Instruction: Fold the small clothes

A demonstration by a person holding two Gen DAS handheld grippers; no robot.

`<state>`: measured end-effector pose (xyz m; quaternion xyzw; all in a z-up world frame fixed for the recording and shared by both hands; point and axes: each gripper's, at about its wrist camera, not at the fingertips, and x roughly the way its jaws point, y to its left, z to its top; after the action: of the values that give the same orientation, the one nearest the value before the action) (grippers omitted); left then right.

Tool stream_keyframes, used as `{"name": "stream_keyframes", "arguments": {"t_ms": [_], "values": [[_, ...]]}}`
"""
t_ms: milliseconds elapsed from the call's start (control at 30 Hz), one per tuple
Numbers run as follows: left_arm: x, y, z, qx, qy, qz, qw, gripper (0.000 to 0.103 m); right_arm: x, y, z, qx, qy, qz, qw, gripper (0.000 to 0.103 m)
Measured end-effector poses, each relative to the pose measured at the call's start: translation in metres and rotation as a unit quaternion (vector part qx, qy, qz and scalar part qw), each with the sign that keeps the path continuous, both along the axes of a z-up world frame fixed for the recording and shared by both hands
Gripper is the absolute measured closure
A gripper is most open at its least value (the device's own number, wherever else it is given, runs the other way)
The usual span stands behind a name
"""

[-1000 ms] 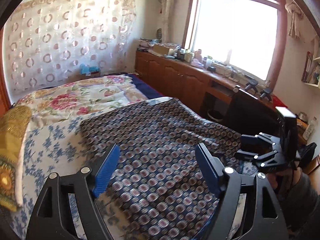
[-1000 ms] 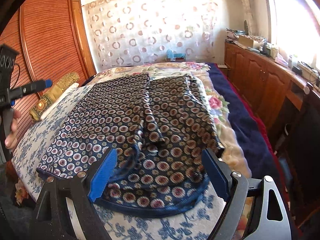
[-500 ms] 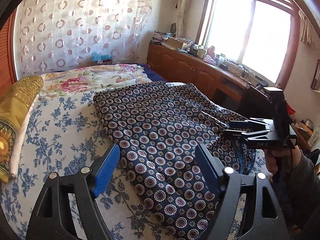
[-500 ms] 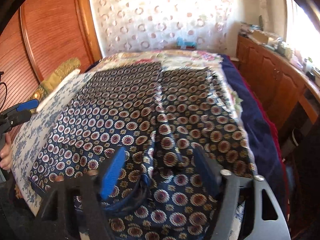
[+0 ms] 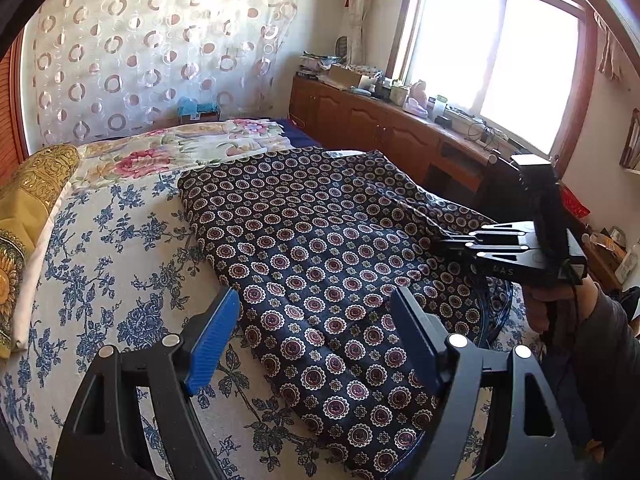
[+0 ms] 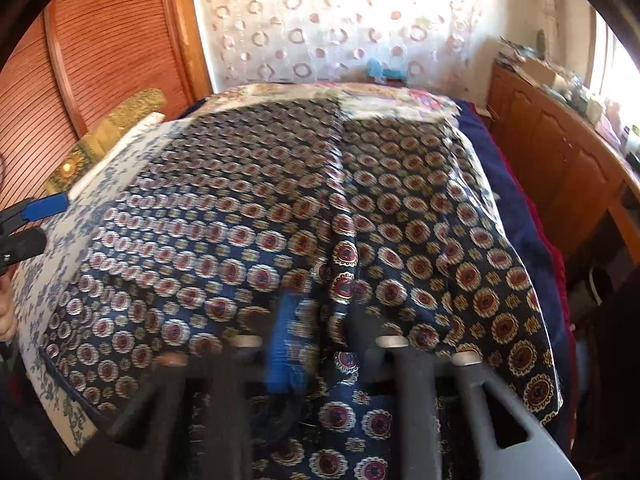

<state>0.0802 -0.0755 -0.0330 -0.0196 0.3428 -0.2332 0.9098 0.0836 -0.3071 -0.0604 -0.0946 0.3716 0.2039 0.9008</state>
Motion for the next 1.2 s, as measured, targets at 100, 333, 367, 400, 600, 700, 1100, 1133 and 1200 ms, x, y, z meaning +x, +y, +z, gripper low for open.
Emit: {"name": "stream_keyframes", "arguments": {"t_ms": [100,333,367,400,600,700,1100,1133,1200], "values": [[0.001,0.0,-0.001,0.001,0.002,0.0,1.0,0.024,-0.014,0.006,0.014,-0.01,-0.044,0.009,0.999,0.099],[0.001,0.003,-0.001,-0.002,0.003,0.005,1.0,0.024,-0.039,-0.011,0.041,-0.036,-0.108,-0.016,0.993,0.099],[0.001,0.003,-0.001,-0.003,0.003,0.004,1.0,0.024,-0.04,-0.016,0.041,-0.04,-0.11,-0.024,0.993,0.099],[0.001,0.003,-0.002,-0.004,0.004,0.004,1.0,0.024,-0.039,-0.023,0.04,-0.041,-0.106,-0.031,0.993,0.099],[0.003,0.001,-0.005,-0.001,0.01,0.001,1.0,0.024,-0.04,-0.062,0.024,-0.04,-0.074,-0.071,0.994,0.099],[0.005,0.0,-0.006,0.001,0.012,0.003,0.9999,0.024,-0.04,-0.076,0.016,-0.038,-0.066,-0.087,0.993,0.099],[0.006,-0.005,-0.007,0.01,0.011,-0.002,0.9999,0.024,-0.027,-0.08,0.008,-0.04,-0.049,-0.108,0.992,0.099],[0.005,-0.006,-0.008,0.011,0.011,-0.002,0.9999,0.024,-0.027,-0.079,0.009,-0.04,-0.048,-0.109,0.992,0.099],[0.005,-0.006,-0.008,0.012,0.011,-0.003,0.9999,0.024,-0.025,-0.083,0.012,-0.034,-0.043,-0.112,0.992,0.099]]}}
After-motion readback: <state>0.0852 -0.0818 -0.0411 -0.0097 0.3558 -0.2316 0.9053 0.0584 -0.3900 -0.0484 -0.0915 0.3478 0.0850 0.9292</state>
